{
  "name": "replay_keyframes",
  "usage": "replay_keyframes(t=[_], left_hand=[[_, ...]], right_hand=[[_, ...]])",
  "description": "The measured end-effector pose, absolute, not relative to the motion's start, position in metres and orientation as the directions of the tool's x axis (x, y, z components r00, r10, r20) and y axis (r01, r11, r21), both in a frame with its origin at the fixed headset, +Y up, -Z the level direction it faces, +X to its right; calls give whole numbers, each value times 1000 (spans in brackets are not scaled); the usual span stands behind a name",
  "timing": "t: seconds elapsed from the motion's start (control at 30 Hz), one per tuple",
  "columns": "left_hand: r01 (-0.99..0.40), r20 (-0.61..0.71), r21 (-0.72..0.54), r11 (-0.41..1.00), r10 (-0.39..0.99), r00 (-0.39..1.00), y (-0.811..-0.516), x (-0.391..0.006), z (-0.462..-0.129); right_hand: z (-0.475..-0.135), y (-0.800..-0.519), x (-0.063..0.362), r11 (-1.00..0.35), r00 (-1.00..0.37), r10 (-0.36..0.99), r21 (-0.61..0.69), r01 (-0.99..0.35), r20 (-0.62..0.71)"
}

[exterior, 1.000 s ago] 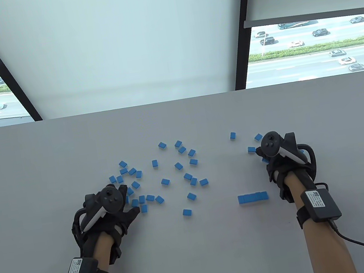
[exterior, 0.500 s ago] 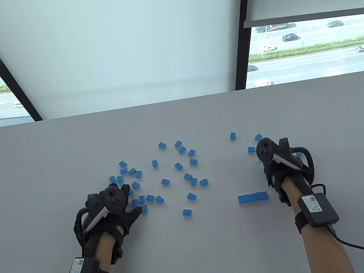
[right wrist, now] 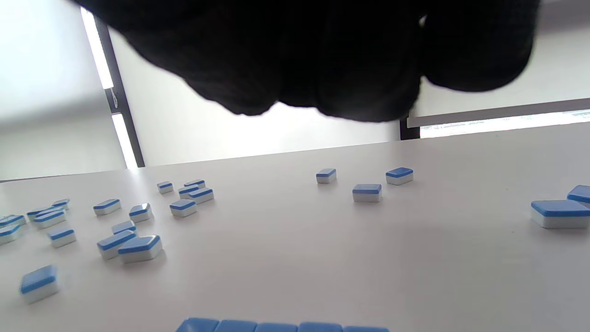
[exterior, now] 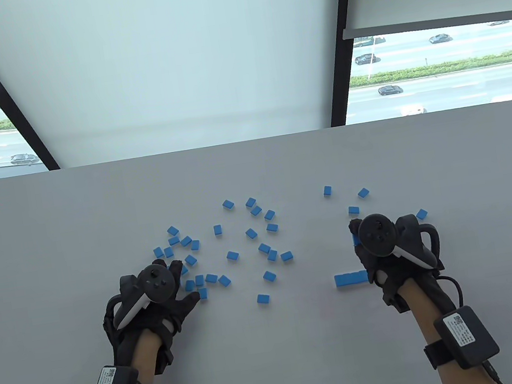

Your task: Build mahjong tile wall

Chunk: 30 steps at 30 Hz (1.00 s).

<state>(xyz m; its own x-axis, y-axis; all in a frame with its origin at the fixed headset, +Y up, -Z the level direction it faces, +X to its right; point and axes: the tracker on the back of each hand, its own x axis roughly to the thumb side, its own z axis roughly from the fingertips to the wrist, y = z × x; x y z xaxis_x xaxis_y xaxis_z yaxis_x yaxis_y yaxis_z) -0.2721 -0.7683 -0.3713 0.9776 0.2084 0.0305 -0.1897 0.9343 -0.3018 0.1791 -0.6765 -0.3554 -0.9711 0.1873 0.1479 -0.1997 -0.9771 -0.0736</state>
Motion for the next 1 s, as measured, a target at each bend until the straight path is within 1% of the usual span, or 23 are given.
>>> replay_keyframes(t=[0.1, 0.23, 0.43, 0.57, 1.0], left_hand=[[-191, 30, -301, 934, 209, 977, -768, -273, -370], [-195, 26, -304, 933, 212, 977, -769, -273, -368], [-184, 28, -312, 932, 203, 979, -771, -272, -368], [-183, 32, -316, 931, 204, 979, -772, -271, -367], [-175, 42, -319, 932, 198, 979, -769, -267, -364]], right_hand=[[-344, -682, 172, -970, -964, 208, -91, -225, 166], [-340, -696, 163, -968, -955, 229, -57, -243, 187], [-344, -720, 151, -987, -965, 161, 47, -154, 207], [-345, -732, 143, -993, -971, 95, 83, -79, 220], [-346, -745, 138, -994, -979, -1, 105, 23, 205]])
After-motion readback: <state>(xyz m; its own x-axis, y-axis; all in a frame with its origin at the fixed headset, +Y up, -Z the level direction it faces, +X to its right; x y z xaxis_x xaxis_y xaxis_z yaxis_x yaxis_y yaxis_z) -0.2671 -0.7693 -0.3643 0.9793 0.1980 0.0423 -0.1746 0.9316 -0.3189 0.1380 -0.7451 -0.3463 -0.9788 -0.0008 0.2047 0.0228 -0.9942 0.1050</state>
